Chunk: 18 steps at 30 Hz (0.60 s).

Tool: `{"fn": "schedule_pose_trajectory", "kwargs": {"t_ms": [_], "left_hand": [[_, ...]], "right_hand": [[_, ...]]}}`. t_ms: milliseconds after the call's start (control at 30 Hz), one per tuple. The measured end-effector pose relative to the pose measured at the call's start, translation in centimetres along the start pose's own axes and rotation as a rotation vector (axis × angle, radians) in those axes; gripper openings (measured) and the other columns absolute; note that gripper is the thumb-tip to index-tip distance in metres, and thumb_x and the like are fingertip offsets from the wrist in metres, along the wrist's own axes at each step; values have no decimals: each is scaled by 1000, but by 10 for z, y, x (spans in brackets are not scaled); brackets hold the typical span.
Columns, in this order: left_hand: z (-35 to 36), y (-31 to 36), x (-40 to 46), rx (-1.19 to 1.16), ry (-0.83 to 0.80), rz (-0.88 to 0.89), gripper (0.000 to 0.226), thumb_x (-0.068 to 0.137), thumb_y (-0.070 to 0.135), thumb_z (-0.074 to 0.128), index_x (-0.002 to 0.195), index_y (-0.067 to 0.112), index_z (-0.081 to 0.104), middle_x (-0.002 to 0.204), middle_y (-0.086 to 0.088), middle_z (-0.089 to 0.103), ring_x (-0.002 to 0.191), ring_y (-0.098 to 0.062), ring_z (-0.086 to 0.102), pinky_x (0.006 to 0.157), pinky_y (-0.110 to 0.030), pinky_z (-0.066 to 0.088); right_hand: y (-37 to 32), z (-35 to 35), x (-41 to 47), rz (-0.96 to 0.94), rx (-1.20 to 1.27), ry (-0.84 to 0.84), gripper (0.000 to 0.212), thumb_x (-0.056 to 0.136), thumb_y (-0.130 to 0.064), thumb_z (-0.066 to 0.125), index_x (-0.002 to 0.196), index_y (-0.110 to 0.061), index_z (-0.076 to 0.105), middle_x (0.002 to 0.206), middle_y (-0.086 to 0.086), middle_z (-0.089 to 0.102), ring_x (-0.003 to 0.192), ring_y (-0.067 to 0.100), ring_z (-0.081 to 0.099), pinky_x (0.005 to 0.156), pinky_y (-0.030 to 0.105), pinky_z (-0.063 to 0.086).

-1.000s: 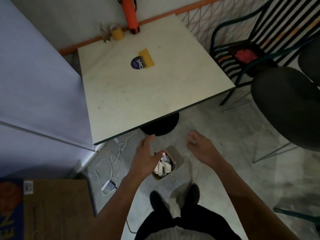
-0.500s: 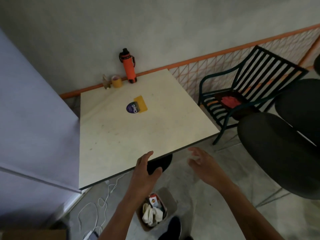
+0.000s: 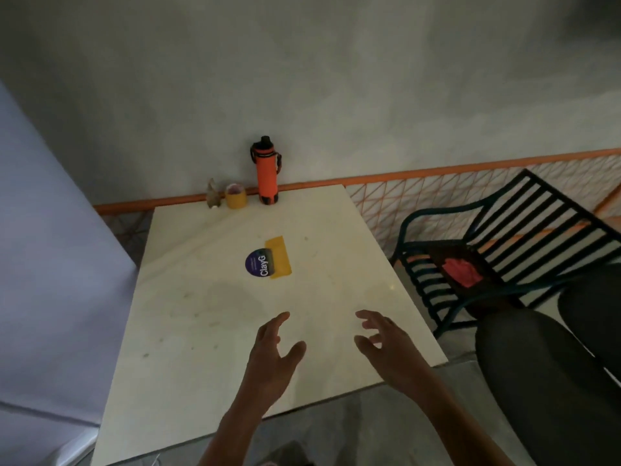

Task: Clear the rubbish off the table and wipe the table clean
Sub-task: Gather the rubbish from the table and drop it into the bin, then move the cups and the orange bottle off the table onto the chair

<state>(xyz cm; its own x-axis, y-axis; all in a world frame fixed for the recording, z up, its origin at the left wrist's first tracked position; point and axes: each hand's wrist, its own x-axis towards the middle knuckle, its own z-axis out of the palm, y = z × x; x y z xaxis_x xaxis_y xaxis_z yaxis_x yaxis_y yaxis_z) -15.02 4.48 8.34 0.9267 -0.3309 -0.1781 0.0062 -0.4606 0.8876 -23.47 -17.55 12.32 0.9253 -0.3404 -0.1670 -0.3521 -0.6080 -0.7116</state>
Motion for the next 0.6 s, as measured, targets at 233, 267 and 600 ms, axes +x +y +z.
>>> {"fn": "schedule_pose_trajectory", "kwargs": {"t_ms": [233, 267, 600], "left_hand": [[-26, 10, 61, 45, 65, -18, 61, 95, 34, 67, 148, 40, 37, 154, 8, 36, 131, -16, 49, 99, -33, 47], [-30, 10, 69, 41, 85, -19, 62, 94, 34, 67, 148, 40, 37, 154, 8, 36, 129, -15, 50, 98, -32, 46], [-31, 20, 121, 106, 204, -106, 65, 94, 35, 67, 151, 35, 35, 156, 5, 35, 128, -17, 51, 100, -35, 47]], "right_hand": [[-20, 3, 76, -44, 33, -28, 40, 96, -33, 59, 133, -39, 48, 121, -13, 54, 103, 7, 59, 79, 19, 45], [-22, 5, 86, -57, 38, -40, 39, 95, -33, 60, 132, -40, 49, 122, -14, 55, 103, 6, 59, 79, 18, 46], [-26, 6, 177, -167, 61, -145, 36, 95, -33, 59, 130, -38, 53, 122, -14, 53, 101, 6, 61, 77, 16, 46]]}}
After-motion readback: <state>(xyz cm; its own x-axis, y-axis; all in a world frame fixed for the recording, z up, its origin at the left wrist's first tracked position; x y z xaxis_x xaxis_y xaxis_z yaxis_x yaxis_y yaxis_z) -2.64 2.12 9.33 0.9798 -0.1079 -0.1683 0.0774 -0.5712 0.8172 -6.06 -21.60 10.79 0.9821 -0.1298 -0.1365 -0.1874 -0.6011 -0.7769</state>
